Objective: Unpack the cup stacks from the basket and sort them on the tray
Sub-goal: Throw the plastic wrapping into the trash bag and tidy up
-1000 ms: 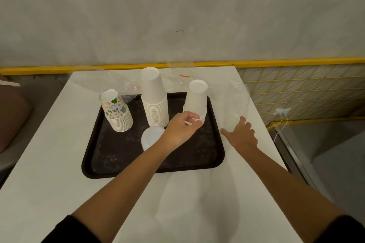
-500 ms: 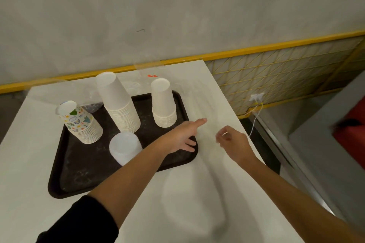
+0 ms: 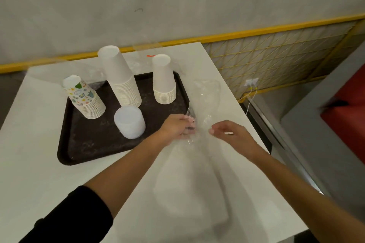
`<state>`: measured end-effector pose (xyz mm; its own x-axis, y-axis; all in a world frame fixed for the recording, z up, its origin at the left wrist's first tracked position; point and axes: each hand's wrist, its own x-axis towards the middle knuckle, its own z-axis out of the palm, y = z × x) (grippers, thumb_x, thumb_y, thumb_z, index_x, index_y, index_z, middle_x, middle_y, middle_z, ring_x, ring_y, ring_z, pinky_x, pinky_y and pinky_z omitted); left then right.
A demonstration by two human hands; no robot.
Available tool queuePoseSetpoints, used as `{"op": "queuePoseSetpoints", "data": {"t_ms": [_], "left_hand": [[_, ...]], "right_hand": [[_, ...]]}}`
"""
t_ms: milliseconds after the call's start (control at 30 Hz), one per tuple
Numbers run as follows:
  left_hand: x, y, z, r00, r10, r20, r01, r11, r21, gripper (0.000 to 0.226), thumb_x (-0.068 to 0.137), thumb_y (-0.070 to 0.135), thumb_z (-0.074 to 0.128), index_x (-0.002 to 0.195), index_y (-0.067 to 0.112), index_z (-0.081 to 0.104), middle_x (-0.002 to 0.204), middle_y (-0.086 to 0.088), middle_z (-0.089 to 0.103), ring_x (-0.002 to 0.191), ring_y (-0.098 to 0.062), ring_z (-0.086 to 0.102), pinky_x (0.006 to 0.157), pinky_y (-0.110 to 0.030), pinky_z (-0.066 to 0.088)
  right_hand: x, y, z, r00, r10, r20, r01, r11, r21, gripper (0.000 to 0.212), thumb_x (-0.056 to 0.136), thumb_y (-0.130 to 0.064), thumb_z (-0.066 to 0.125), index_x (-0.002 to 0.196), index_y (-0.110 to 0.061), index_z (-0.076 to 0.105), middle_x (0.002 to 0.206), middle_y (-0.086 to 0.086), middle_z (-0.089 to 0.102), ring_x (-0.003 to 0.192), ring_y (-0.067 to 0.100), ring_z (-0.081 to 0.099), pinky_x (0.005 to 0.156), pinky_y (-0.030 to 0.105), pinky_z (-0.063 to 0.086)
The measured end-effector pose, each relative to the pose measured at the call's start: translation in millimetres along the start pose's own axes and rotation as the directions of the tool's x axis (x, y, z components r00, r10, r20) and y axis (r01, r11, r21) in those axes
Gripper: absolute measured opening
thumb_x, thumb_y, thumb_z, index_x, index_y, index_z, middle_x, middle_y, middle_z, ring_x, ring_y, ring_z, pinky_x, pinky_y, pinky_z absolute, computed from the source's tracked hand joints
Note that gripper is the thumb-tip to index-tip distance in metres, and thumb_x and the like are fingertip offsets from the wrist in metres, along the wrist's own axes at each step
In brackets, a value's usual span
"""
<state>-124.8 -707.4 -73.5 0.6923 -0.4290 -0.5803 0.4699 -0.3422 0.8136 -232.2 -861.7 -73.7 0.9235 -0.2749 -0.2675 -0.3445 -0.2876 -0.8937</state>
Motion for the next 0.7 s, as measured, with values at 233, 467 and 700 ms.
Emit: {"op": "queuePoseSetpoints", "data": {"t_ms": [233,467,700], "left_hand": [[-46.3,-17.6,-31.6,0.982,0.145,0.123,-0.15,0.988,0.032,0.01,0.093,0.015,0.052,0.092,0.016,0.062,0.097,-0.002,0.067,0.088,-0.017,0.066,0.082,-0.033,0.054],[-101.3,-39.4,-99.3,0.963,0.218,0.157,-0.227,0.973,0.04,0.005,0.089,0.014,0.058,0.086,0.011,0.059,0.093,-0.003,0.072,0.085,-0.016,0.07,0.077,-0.03,0.058],[-162.3,-69.0,-201.5,0.971,0.232,0.054,-0.229,0.971,-0.07,0.01,0.087,0.008,0.059,0.079,0.007,0.053,0.093,-0.013,0.072,0.086,-0.022,0.071,0.075,-0.032,0.059]], "right_hand": [[-16.6,-10.4,19.2,0.95,0.313,-0.018,-0.277,0.865,0.418,0.064,0.08,-0.04,0.066,0.133,-0.015,0.039,0.12,0.009,0.057,0.107,0.025,0.059,0.095,0.04,0.049],[-54.4,-40.0,93.3,0.987,0.157,0.017,-0.139,0.812,0.567,0.009,0.087,-0.017,0.059,0.09,-0.011,0.065,0.087,0.008,0.072,0.078,0.019,0.069,0.078,0.032,0.056],[-75.7,-78.4,169.1,0.997,0.065,0.049,-0.082,0.831,0.551,0.01,0.088,-0.011,0.056,0.089,-0.008,0.065,0.076,0.005,0.072,0.062,0.013,0.067,0.062,0.023,0.057]]}}
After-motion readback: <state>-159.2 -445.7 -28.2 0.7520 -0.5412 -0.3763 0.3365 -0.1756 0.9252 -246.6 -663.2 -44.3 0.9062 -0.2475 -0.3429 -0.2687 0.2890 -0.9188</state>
